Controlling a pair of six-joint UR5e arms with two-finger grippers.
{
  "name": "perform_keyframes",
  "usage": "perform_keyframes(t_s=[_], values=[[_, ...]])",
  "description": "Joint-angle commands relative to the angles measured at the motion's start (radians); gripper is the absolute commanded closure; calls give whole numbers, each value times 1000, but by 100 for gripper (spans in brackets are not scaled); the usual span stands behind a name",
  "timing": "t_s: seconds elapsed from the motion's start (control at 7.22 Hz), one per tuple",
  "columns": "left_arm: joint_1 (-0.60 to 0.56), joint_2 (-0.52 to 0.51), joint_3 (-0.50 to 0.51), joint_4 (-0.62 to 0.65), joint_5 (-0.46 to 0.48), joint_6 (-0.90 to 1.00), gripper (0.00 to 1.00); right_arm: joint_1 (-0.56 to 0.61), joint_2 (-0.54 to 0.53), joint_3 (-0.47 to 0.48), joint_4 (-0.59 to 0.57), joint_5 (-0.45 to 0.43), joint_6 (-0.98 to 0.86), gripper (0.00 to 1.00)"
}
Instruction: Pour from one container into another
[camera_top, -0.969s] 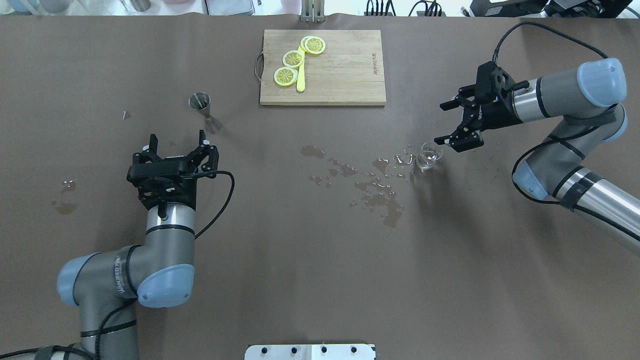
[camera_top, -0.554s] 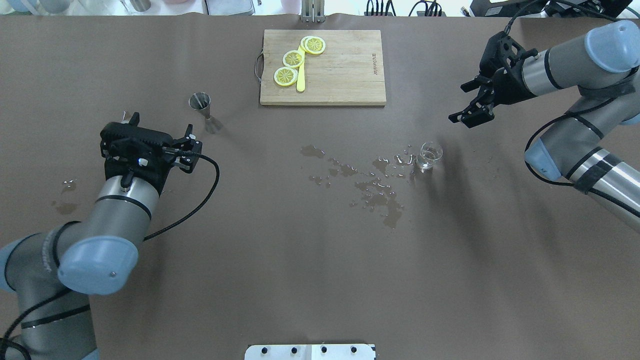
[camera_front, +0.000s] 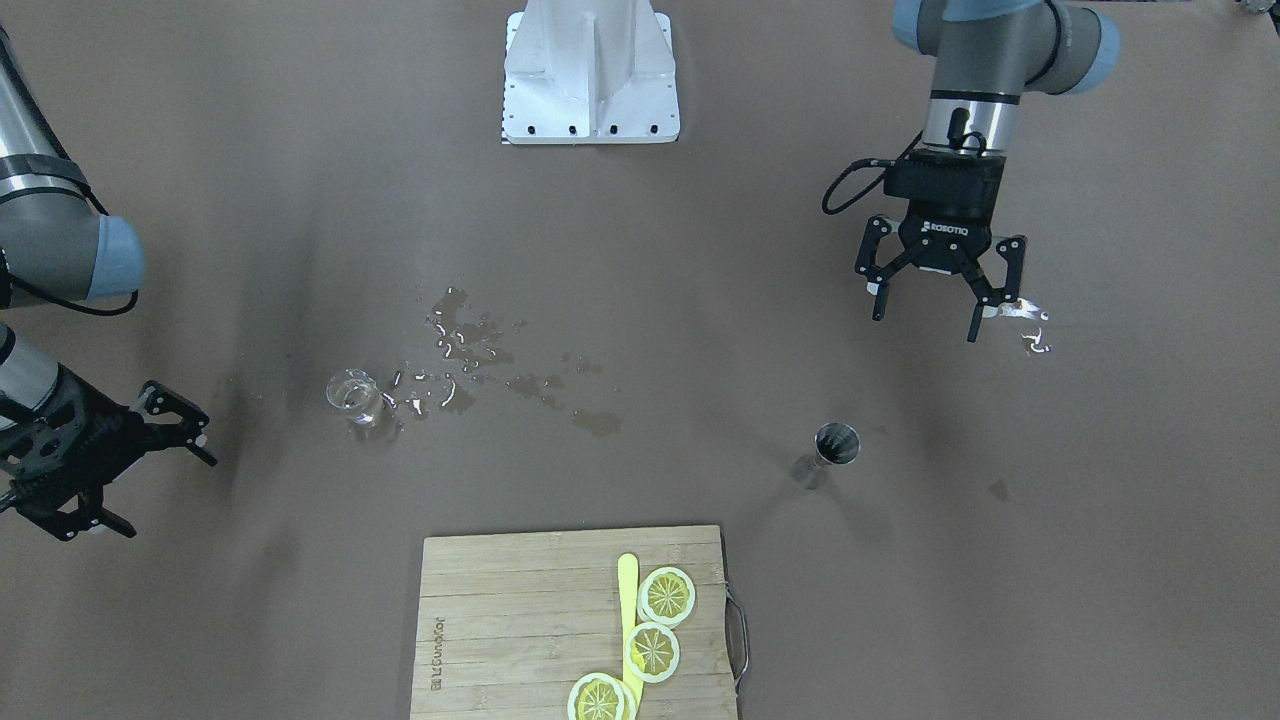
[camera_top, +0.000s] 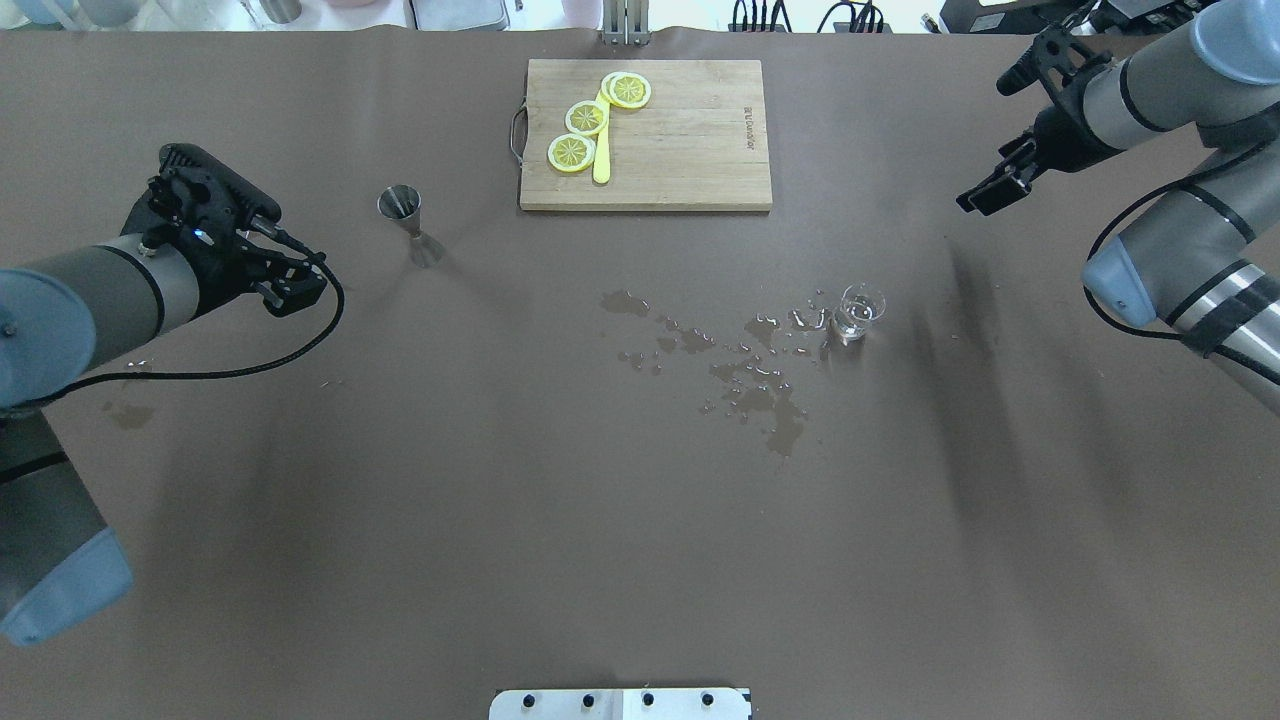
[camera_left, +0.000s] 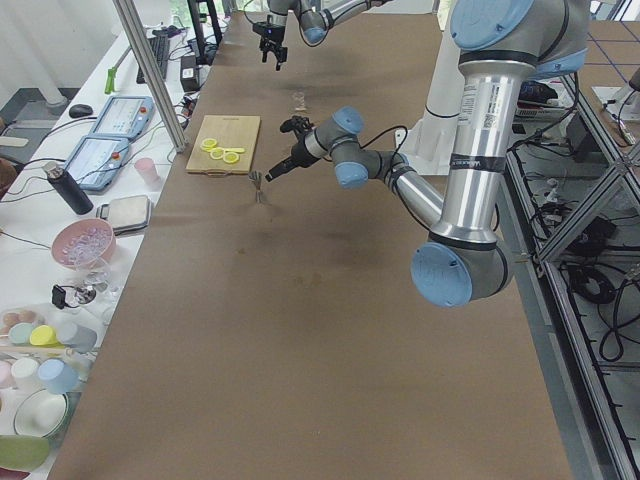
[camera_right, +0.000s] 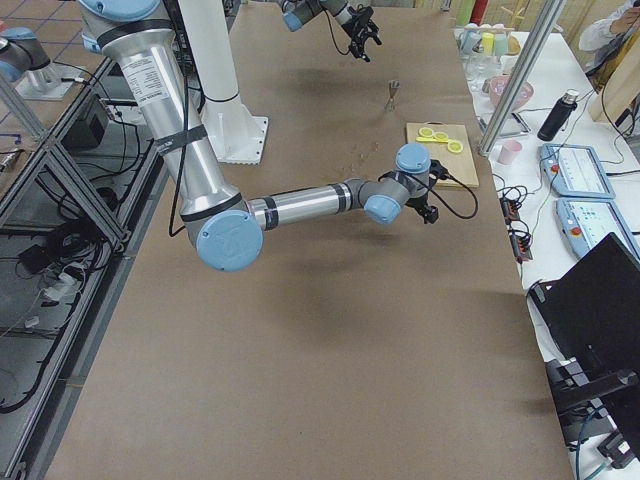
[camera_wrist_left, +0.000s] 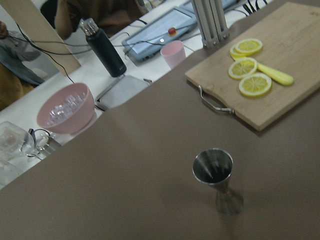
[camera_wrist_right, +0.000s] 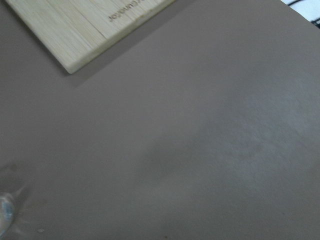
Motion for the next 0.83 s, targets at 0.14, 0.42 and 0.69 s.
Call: perform_keyframes(t_s=[0.14, 0.42, 0.69], values=[[-249, 81, 107, 12, -550, 18, 1, 98, 2, 7, -342, -13, 2, 0], [-444, 73, 192, 151, -789, 19, 1, 158, 2, 13, -538, -17, 2, 0], [-482, 73, 184, 334, -794, 128, 1, 190, -19, 22, -548, -1, 9, 0]])
